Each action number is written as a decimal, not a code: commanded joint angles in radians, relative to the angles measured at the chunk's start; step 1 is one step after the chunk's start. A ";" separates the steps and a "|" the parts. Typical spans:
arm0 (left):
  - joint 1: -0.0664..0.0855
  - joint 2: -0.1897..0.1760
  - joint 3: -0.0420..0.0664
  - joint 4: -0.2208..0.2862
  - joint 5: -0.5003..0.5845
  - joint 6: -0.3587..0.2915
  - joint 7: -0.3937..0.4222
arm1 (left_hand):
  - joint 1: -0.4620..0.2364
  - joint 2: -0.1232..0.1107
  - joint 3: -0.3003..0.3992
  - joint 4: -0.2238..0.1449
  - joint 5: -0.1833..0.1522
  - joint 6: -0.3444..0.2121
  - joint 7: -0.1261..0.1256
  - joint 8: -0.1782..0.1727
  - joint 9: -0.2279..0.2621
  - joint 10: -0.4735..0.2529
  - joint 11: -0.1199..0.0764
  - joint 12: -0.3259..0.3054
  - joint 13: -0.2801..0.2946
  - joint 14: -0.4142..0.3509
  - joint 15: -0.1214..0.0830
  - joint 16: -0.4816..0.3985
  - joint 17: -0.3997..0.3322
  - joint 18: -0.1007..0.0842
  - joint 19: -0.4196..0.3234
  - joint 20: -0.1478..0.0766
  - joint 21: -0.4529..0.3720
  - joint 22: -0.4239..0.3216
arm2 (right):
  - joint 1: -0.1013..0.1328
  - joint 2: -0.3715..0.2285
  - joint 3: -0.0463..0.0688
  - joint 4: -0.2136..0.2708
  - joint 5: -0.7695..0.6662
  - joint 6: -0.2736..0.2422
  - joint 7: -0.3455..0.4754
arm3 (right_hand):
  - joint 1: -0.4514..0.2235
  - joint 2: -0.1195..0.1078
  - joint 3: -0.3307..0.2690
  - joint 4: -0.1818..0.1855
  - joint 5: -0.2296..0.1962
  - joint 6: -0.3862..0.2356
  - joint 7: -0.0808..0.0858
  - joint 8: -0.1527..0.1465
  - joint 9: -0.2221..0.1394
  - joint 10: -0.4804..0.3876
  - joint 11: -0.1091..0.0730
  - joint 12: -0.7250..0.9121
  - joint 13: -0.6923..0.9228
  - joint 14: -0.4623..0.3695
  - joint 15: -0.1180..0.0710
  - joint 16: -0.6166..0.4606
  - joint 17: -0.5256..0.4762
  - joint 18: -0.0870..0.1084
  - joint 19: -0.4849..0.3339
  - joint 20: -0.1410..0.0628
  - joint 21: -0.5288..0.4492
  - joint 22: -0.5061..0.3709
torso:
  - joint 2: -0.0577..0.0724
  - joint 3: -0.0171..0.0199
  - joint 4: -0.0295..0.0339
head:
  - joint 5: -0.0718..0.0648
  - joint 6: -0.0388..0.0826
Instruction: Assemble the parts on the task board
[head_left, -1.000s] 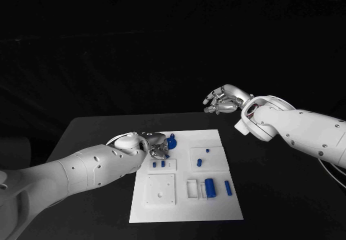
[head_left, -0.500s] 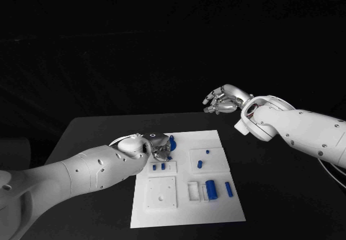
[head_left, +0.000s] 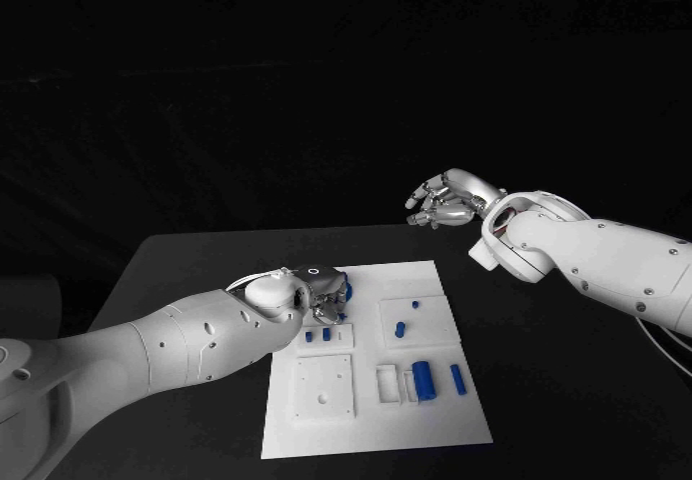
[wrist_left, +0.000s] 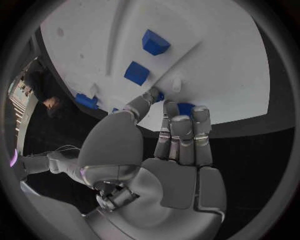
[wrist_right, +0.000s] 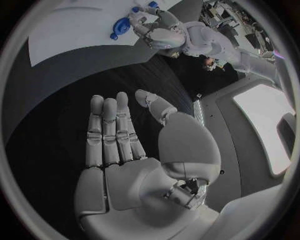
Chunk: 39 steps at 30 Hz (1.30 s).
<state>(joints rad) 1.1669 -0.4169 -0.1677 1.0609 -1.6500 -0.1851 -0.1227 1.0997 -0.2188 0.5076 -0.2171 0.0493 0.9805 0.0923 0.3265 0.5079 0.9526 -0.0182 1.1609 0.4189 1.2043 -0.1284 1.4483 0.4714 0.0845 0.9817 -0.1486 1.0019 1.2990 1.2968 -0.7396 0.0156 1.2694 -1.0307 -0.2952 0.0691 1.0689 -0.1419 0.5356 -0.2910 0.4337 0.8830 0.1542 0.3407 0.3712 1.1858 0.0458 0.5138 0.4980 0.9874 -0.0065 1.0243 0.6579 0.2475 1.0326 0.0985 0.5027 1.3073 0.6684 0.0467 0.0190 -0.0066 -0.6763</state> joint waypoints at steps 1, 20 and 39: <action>-0.004 0.006 -0.003 0.007 -0.025 0.015 -0.005 | 0.009 -0.006 0.003 0.007 0.001 -0.001 0.001 -0.004 0.001 0.008 0.000 0.005 0.001 0.008 0.000 0.002 0.001 -0.001 0.008 -0.070 -0.006 -0.002 | 0.000 0.001 0.000 0.002 -0.009 0.008 0.004 | -0.007 0.000 -0.001 0.005 -0.005 0.007 0.000 -0.003 -0.001 -0.005 -0.001 0.004 0.002 -0.001 -0.007 0.006 0.002 0.014 0.000 -0.003 0.004 0.024 | 0.000 0.0002 -0.0003 | 0.000 0.001; -0.004 0.009 -0.008 0.027 -0.076 0.084 -0.007 | 0.080 0.039 0.047 -0.012 0.002 0.019 -0.005 0.001 0.002 0.014 -0.006 0.004 0.002 0.012 -0.006 -0.004 0.005 -0.004 0.009 -0.073 -0.007 0.000 | 0.000 -0.001 0.000 0.002 -0.009 0.009 0.004 | -0.009 0.000 -0.001 0.006 -0.005 0.007 0.000 -0.004 -0.001 -0.005 -0.001 0.004 0.006 -0.001 -0.007 0.006 0.002 0.014 0.000 -0.003 0.005 0.024 | 0.000 -0.0007 0.0012 | -0.004 -0.003; 0.001 0.017 -0.041 0.031 -0.149 0.121 -0.063 | 0.074 0.035 0.065 0.006 0.003 0.015 -0.003 -0.010 -0.005 0.028 -0.004 0.002 0.001 0.020 -0.004 -0.002 0.011 -0.008 0.012 -0.074 -0.004 0.002 | -0.001 0.001 0.000 0.000 -0.008 0.008 0.004 | -0.011 0.000 -0.001 0.006 -0.004 0.007 0.000 -0.004 -0.001 -0.006 -0.001 0.004 0.008 -0.002 -0.007 0.006 0.003 0.014 -0.001 -0.003 0.006 0.024 | 0.000 -0.0004 0.0007 | -0.002 -0.004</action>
<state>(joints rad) 1.1842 -0.3986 -0.1959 1.0972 -1.7660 -0.1408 -0.1610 1.1777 -0.1776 0.5713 -0.2173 0.0494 0.9948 0.0886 0.3217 0.5052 0.9707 -0.0220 1.1608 0.4207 1.2152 -0.1323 1.4483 0.4812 0.0850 0.9869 -0.1501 1.0020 1.2997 1.2967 -0.7399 0.0153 1.2688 -1.0309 -0.2952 0.0686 1.0691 -0.1420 0.5355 -0.2910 0.4337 0.8829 0.1542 0.3407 0.3713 1.1865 0.0463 0.5138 0.5047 0.9875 -0.0065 1.0243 0.6593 0.2475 1.0326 0.0985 0.5027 1.3080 0.6680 0.0460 0.0197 -0.0092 -0.6811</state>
